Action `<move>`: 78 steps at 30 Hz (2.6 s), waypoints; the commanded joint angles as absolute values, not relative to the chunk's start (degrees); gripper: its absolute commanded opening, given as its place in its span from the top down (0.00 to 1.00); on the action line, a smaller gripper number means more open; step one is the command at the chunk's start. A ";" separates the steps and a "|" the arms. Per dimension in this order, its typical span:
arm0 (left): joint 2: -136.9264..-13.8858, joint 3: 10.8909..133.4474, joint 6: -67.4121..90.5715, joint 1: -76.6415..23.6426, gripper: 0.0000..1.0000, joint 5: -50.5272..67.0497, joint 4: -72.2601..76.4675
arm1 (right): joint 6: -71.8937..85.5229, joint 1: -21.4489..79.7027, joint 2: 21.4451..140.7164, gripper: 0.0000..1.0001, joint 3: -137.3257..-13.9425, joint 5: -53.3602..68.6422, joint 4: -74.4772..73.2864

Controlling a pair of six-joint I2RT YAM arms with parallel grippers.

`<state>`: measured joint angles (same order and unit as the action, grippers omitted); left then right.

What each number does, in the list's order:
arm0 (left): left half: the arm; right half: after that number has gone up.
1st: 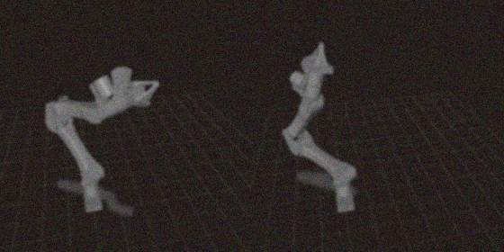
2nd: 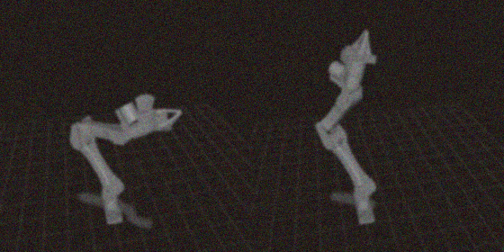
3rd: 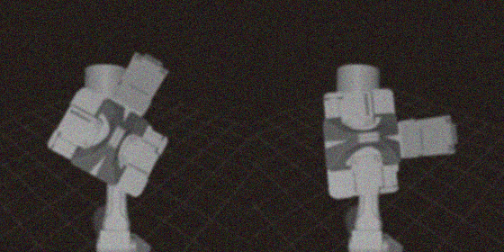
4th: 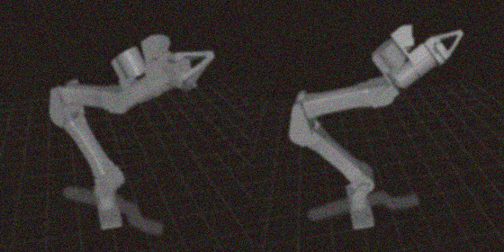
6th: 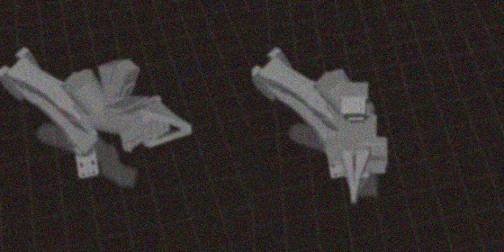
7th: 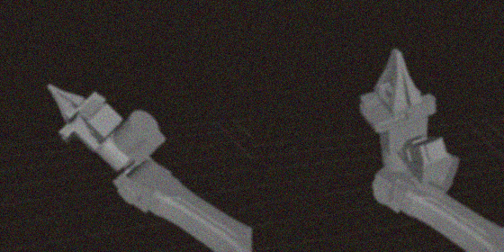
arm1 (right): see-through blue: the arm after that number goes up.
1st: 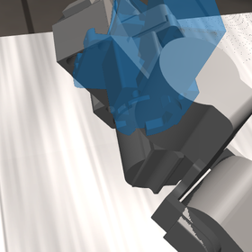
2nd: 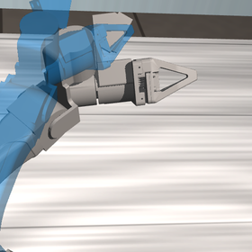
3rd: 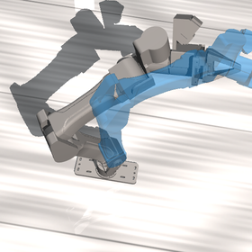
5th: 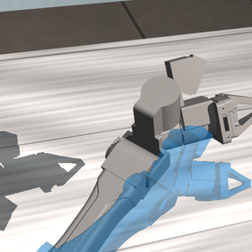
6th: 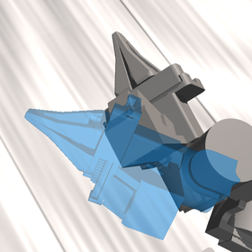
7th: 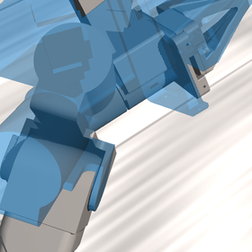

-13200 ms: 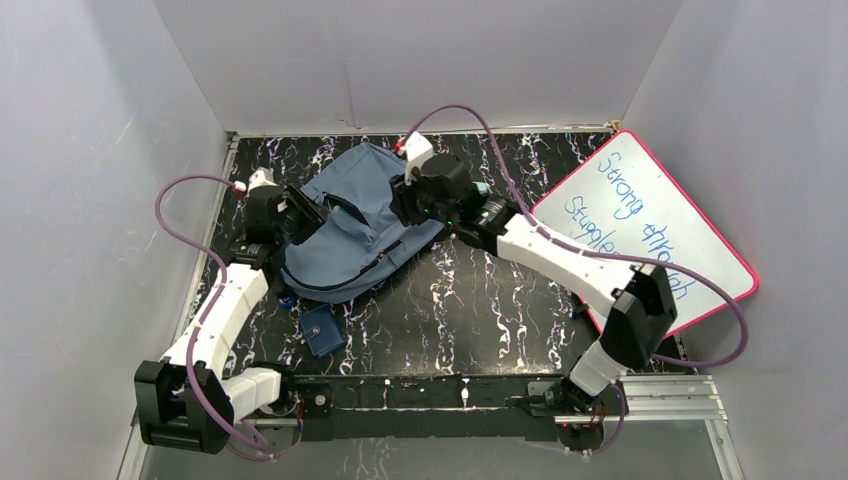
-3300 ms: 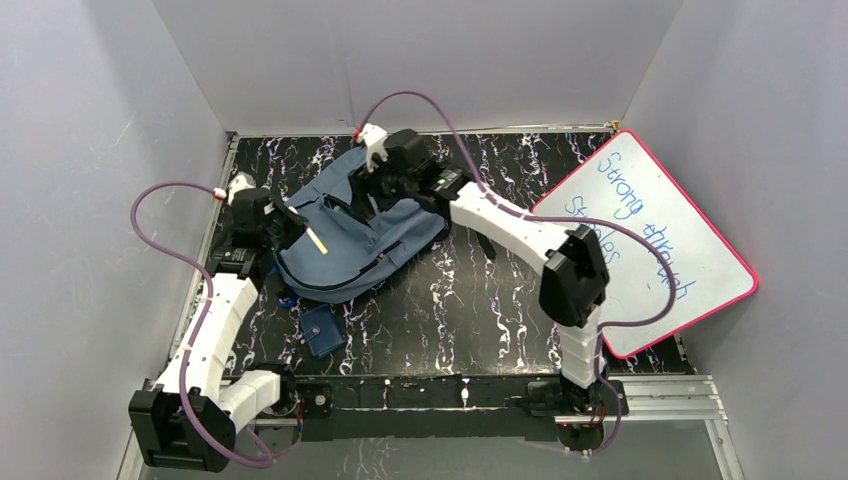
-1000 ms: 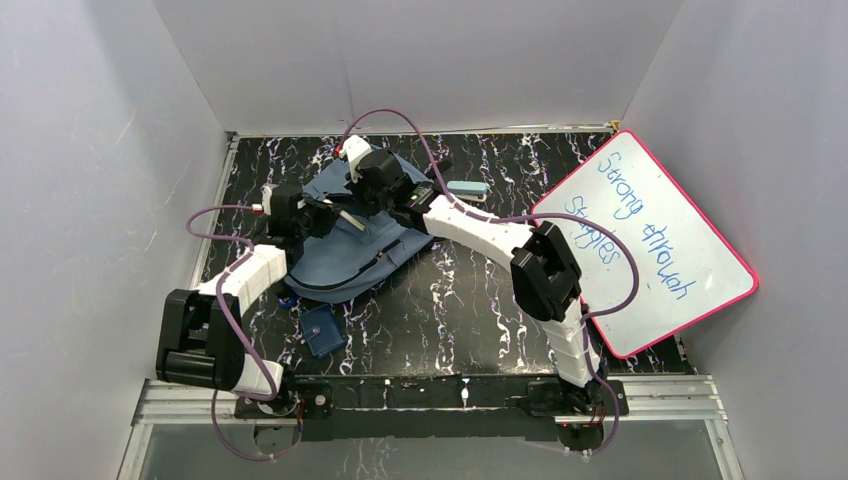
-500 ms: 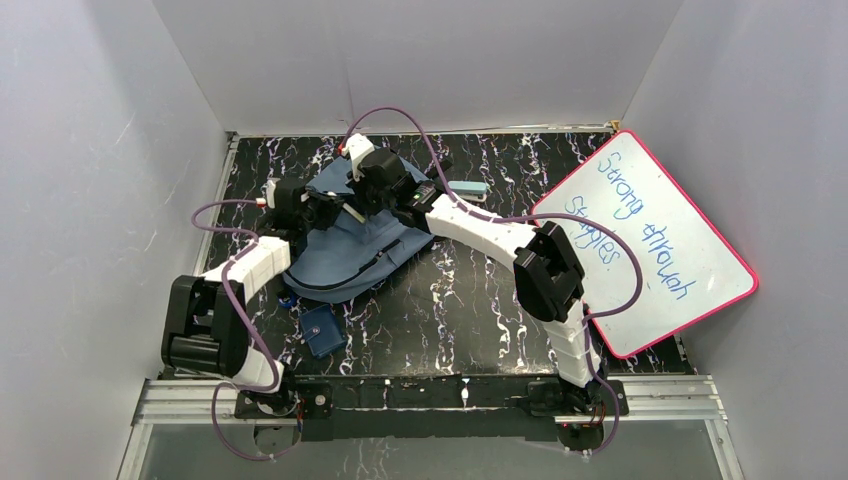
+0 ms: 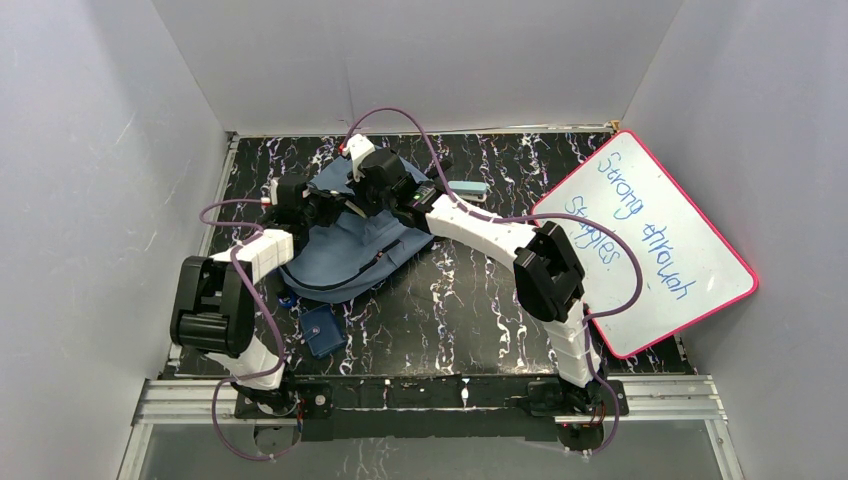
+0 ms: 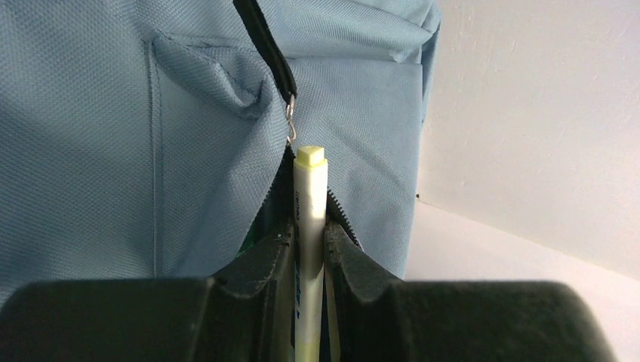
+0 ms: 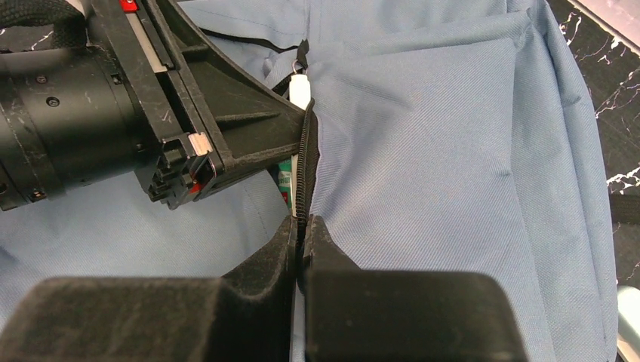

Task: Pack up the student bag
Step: Place the stationery in the student bag.

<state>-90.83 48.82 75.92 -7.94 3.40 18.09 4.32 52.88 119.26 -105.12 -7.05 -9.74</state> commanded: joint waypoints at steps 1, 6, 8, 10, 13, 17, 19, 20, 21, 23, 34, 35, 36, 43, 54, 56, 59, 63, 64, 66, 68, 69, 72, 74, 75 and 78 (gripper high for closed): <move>-91.33 50.51 76.69 -7.91 1.00 5.74 20.55 | 5.35 53.20 114.60 1.00 -106.04 -4.98 -5.63; -91.33 50.14 77.18 -8.69 1.00 6.12 20.75 | 5.35 53.22 114.58 1.00 -106.19 -4.90 -6.16; -91.24 50.26 76.65 -8.82 1.00 6.46 21.23 | 5.48 53.20 114.24 1.00 -105.79 -4.83 -6.06; -91.59 50.47 75.67 -9.00 1.00 7.51 22.13 | 5.49 53.19 113.92 1.00 -105.64 -4.85 -6.06; -92.89 50.79 74.73 -9.30 1.00 9.35 23.39 | 5.46 53.18 113.25 1.00 -105.57 -4.43 -6.04; -94.31 50.46 74.70 -9.79 1.00 10.46 25.16 | 5.37 53.23 112.50 1.00 -105.89 -3.65 -6.01; -95.01 50.72 74.75 -9.78 1.00 11.07 26.09 | 5.42 53.18 112.27 1.00 -105.83 -3.11 -6.04; -95.46 51.00 74.60 -9.77 1.00 11.43 26.27 | 5.45 53.17 112.24 1.00 -105.77 -2.99 -6.06; -95.79 51.39 74.43 -9.76 1.00 11.98 26.63 | 5.31 53.25 112.24 1.00 -105.74 -2.85 -6.04; -96.42 52.08 73.89 -9.84 1.00 13.10 26.85 | 5.26 53.23 112.19 1.00 -105.63 -2.82 -6.13; -92.48 51.56 69.43 -9.61 0.61 13.01 22.06 | 4.84 53.22 111.41 1.00 -104.18 -4.04 -4.66; -91.78 51.84 68.54 -9.58 0.57 12.56 21.12 | 4.90 53.21 111.32 1.00 -104.01 -4.02 -4.61; -91.23 52.04 67.62 -9.47 0.55 12.16 20.28 | 4.86 53.18 111.21 0.99 -103.86 -4.03 -4.54; -89.00 52.23 64.20 -8.58 0.51 13.00 17.44 | 5.02 53.21 108.68 0.81 -101.22 -5.22 -4.09; -79.74 47.37 57.08 -7.92 0.63 13.14 9.74 | 5.41 53.17 98.98 0.56 -90.91 -11.65 -1.70; -77.54 46.34 55.92 -7.70 0.66 12.53 7.61 | 5.53 52.96 97.21 0.55 -88.75 -13.76 -1.58; -73.86 44.85 53.93 -7.65 0.70 12.05 4.93 | 6.46 52.10 94.79 0.55 -85.41 -17.54 -2.75; -70.94 43.53 49.43 -7.56 0.62 16.23 5.34 | 9.67 48.31 90.91 0.55 -79.86 -18.42 -4.12; -70.97 43.74 47.07 -7.60 0.59 19.08 6.53 | 10.60 47.07 89.68 0.55 -78.36 -17.89 -4.28; -71.46 45.33 43.29 -8.18 0.55 23.74 7.35 | 12.79 44.37 87.93 0.55 -75.39 -16.78 -4.88; -71.78 47.99 38.56 -10.05 0.52 24.89 6.34 | 14.83 41.50 86.43 0.55 -72.55 -15.29 -5.30; -71.91 50.25 35.88 -11.49 0.51 23.85 4.85 | 15.77 40.00 85.82 0.55 -71.30 -14.45 -5.68; -73.29 55.20 30.28 -15.78 0.49 19.19 0.48 | 19.20 35.53 84.19 0.55 -67.86 -11.18 -6.72; -74.86 57.75 28.45 -17.70 0.49 17.98 -2.86 | 21.16 33.01 83.21 0.53 -65.36 -8.88 -7.07; -75.34 58.54 27.80 -18.36 0.48 17.67 -3.36 | 21.72 32.08 82.70 0.52 -64.50 -8.03 -7.16; -76.65 60.93 25.20 -20.90 0.46 16.25 -4.66 | 22.61 30.07 81.41 0.50 -62.24 -6.83 -7.51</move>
